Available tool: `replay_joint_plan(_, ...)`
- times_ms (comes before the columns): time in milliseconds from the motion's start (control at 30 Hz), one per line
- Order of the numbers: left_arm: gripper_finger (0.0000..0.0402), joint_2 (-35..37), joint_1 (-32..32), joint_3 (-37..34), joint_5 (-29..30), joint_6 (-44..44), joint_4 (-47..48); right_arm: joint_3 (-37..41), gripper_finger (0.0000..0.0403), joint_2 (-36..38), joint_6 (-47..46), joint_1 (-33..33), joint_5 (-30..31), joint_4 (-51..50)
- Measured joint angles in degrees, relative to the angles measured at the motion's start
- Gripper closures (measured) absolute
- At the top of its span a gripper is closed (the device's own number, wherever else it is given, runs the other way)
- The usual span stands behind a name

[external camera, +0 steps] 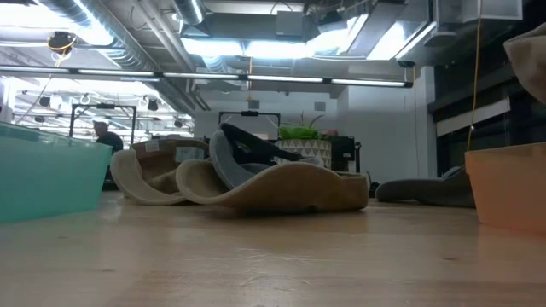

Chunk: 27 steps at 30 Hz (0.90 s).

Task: Pick & Place hat
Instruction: Put the top right brown cap into the orange bin

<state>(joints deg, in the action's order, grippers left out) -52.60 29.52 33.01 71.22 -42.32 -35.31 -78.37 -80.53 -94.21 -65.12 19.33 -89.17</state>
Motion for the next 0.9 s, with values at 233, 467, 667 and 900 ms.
replay_joint_plan(233,0.0205,0.0,0.0,0.0,0.0,0.0,0.0,0.0,0.04,0.0,-1.6,-0.5,0.2,7.0)
replay_joint_plan(467,0.0206,0.0,0.0,0.0,0.0,0.1,0.0,0.0,0.04,-1.4,-12.1,2.0,-1.6,8.3)
replay_joint_plan(667,0.0205,0.0,0.0,0.0,0.7,0.1,0.0,0.0,0.04,-3.0,-19.1,6.9,-10.1,9.4)
replay_joint_plan(900,0.0206,0.0,0.0,0.0,4.9,-0.3,0.0,0.0,0.0395,-3.2,-19.3,12.1,-10.4,11.5)
